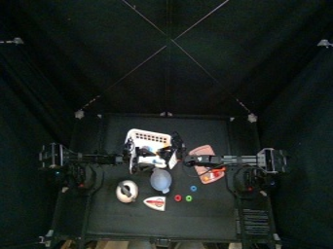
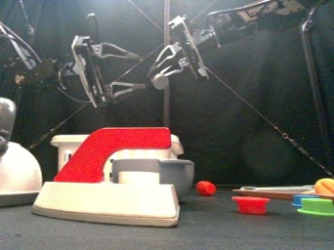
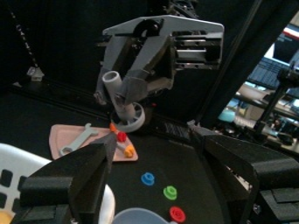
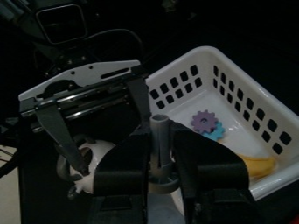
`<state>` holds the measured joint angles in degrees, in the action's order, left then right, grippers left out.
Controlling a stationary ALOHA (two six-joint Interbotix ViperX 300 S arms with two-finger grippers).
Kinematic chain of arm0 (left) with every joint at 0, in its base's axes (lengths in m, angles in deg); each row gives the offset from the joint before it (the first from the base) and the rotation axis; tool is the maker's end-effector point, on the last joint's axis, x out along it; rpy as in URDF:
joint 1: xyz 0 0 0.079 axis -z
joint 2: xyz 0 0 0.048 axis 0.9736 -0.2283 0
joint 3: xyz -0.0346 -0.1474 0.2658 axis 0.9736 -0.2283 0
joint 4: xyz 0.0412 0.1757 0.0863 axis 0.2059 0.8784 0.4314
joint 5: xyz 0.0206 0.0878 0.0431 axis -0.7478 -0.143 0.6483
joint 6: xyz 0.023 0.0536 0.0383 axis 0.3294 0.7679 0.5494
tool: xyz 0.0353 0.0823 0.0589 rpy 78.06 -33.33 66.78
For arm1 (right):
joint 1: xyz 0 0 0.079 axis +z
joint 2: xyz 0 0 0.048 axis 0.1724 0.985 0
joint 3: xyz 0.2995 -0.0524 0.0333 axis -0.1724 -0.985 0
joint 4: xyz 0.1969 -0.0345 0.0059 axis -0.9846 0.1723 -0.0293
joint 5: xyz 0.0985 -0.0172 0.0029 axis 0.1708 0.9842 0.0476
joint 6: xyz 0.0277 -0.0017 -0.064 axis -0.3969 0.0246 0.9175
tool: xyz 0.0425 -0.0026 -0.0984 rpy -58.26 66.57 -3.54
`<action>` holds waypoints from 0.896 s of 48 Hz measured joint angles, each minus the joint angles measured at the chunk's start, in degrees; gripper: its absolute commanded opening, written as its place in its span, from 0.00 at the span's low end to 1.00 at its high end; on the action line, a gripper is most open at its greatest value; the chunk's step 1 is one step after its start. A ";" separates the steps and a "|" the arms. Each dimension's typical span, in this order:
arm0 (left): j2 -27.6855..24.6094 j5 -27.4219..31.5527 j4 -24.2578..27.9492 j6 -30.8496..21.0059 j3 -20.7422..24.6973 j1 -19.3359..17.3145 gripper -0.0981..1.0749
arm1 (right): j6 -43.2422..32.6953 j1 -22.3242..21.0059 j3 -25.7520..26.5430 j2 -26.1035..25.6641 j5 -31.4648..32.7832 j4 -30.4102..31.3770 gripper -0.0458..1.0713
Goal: Hand over nail
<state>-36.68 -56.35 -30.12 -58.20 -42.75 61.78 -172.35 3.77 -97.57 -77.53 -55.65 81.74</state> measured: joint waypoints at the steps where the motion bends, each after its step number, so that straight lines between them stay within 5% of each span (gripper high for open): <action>1: -0.62 -0.53 0.00 0.00 0.26 0.00 0.93 | 0.00 0.09 0.09 0.09 0.00 0.09 0.49; 29: -5.62 -3.78 -3.52 0.09 3.69 0.44 0.91 | 0.09 1.85 3.43 3.34 -0.09 0.35 0.49; 43: -5.62 -3.78 -3.52 0.09 3.87 0.79 0.79 | 0.18 1.85 3.69 3.52 0.00 0.70 0.49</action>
<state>-42.30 -60.13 -33.63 -58.11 -38.89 62.57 -172.18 5.62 -93.88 -74.01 -55.65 82.44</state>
